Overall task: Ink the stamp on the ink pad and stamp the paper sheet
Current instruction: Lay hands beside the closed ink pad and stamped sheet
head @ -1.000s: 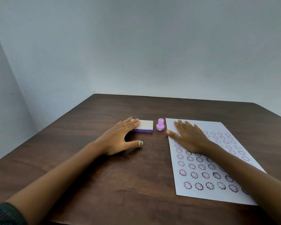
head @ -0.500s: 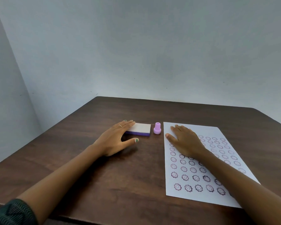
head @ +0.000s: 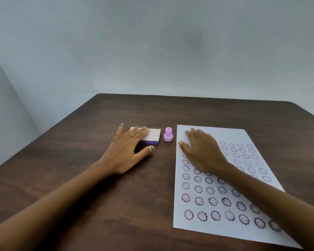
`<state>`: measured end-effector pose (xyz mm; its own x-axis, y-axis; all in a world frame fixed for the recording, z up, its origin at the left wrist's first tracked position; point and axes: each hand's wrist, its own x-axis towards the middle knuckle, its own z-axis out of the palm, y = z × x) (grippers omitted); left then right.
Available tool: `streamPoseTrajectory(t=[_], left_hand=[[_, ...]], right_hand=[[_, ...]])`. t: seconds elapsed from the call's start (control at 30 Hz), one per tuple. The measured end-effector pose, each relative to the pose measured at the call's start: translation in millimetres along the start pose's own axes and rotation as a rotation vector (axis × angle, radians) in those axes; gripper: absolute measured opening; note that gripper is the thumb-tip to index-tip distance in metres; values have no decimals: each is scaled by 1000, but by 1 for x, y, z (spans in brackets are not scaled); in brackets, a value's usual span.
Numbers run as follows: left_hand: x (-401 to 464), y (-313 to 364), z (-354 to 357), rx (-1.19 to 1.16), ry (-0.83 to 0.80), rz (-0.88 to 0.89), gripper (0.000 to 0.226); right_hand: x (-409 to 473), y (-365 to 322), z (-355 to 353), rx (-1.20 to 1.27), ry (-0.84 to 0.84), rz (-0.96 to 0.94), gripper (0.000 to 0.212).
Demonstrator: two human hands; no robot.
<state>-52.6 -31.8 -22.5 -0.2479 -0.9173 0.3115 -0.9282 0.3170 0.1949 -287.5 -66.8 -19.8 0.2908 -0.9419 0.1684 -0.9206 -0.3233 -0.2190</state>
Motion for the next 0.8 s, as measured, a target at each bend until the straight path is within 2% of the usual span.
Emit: streamPoseTrajectory(t=[0.37,0.57,0.8], left_hand=[[2,1,-2,-74,-30,-4,70],[3,6,-7,-103,-98,-51,68],[6,10,-18,-95,-192,-89,67]], right_hand=[[5,4,4,23,-50,24,71],[1,-1,2,76,-9,34,68],[1,-4,-11,91,-95,74,57]])
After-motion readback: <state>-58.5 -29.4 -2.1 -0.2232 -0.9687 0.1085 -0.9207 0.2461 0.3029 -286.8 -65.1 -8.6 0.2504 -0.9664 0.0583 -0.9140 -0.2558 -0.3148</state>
